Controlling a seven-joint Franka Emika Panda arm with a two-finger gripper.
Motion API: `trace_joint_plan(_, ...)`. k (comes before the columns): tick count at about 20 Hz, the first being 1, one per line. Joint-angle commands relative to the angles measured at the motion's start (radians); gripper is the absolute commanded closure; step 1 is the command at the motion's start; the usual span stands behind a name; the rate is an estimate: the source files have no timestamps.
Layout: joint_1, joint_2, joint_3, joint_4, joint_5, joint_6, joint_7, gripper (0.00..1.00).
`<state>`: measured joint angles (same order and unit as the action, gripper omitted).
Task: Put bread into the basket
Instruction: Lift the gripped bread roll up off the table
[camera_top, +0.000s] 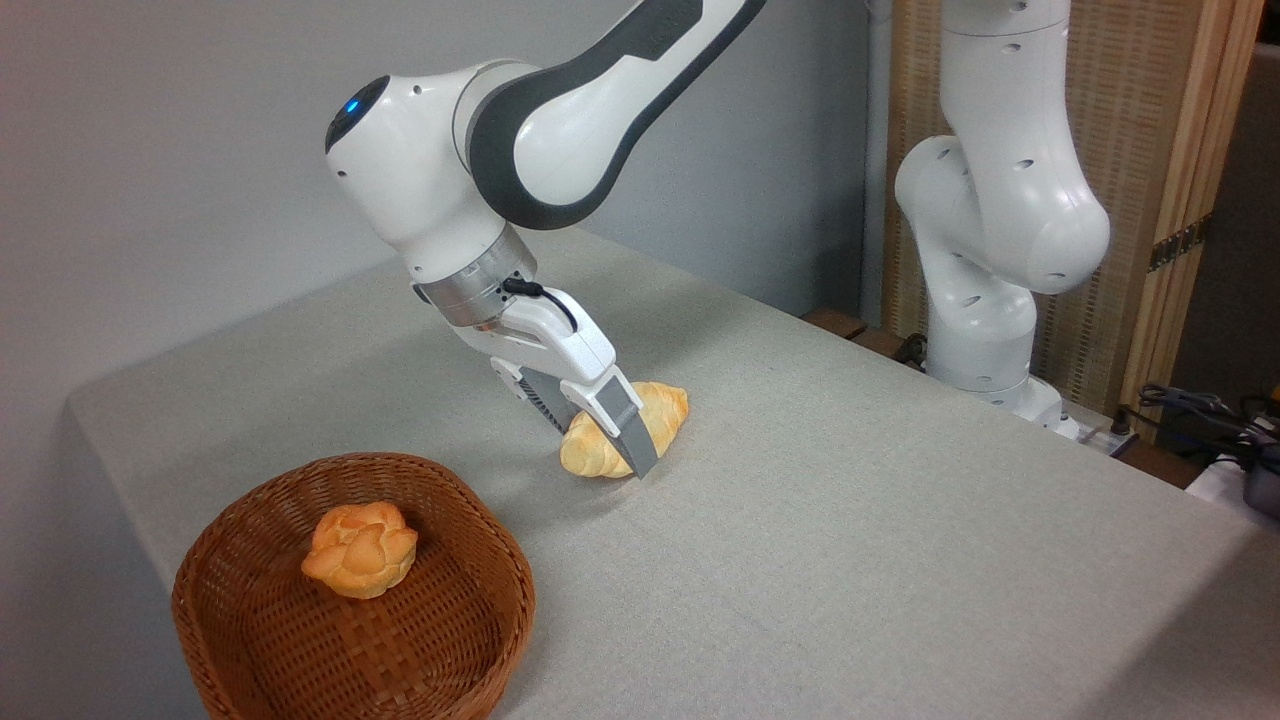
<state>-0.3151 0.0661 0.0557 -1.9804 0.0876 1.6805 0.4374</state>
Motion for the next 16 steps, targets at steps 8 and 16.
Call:
trace_joint_plan(8,-0.002,-0.012,-0.002,0.005,0.007,-0.019,0.024,0.70)
trace_joint_plan(16,-0.002,-0.023,-0.016,0.035,0.004,-0.021,0.063,0.81)
